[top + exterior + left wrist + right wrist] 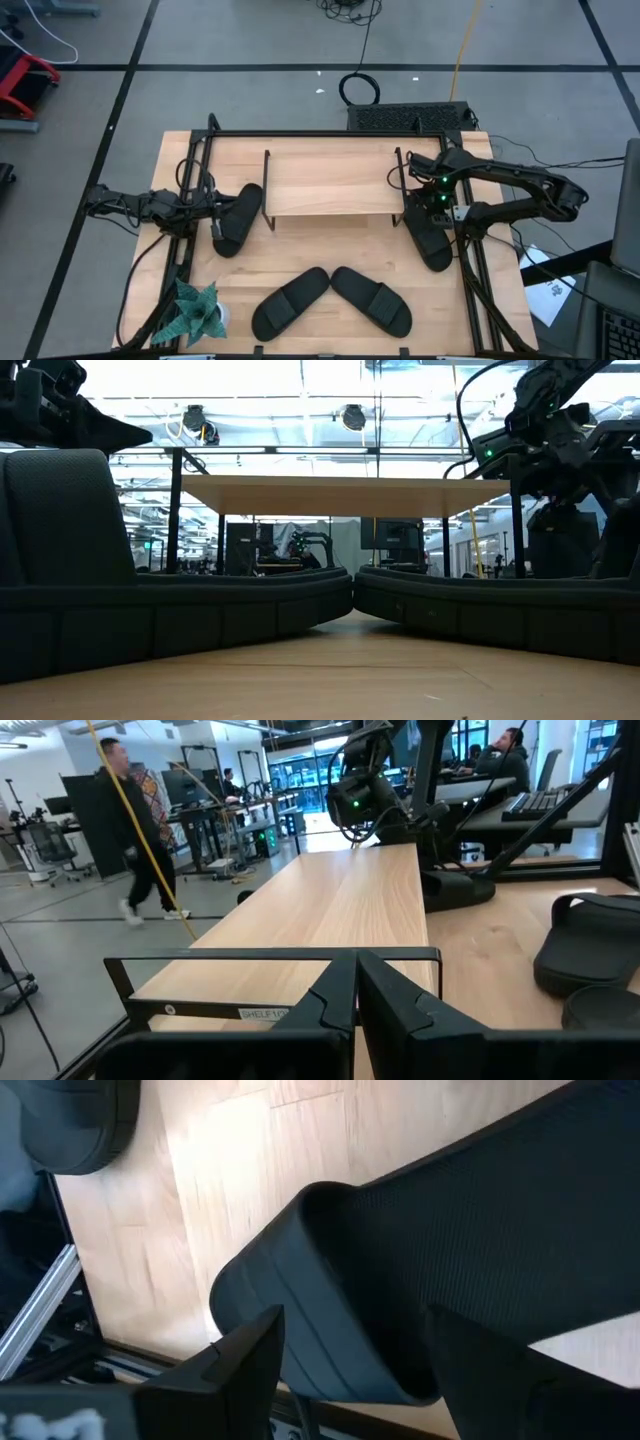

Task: Pick and place slides into the shelf
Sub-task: Put the top right black slide on the shelf

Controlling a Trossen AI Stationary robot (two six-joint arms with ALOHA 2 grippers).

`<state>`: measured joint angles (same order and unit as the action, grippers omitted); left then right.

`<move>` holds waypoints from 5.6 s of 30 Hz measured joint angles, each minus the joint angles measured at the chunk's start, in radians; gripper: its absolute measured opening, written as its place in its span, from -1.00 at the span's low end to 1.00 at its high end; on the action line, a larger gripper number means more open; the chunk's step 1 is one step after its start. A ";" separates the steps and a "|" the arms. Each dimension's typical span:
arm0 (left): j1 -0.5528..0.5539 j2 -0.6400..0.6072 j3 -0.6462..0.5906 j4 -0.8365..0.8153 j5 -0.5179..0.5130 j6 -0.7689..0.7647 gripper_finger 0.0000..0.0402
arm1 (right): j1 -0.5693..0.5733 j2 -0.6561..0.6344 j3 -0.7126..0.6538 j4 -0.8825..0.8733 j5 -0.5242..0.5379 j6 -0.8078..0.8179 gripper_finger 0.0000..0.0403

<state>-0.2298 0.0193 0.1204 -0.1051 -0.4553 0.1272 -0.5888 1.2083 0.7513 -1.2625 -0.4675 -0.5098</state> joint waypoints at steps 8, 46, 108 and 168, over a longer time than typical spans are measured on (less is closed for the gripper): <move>0.000 0.000 0.000 0.000 0.000 0.000 -0.90 | 0.026 0.034 0.000 0.000 -0.001 0.000 0.13; 0.000 0.000 0.000 0.001 0.002 0.000 -0.90 | 0.029 0.113 -0.006 -0.039 -0.029 -0.036 0.13; 0.000 0.000 0.000 -0.006 0.010 -0.021 -0.90 | 0.713 -0.823 -0.285 1.092 0.318 1.407 0.13; 0.000 0.000 0.000 -0.025 0.009 -0.031 -0.90 | 1.678 -0.109 -0.285 1.150 0.730 1.353 -0.99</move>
<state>-0.2298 0.0196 0.1204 -0.1303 -0.4461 0.0963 1.0893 1.0991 0.4665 -0.1122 0.2629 0.8428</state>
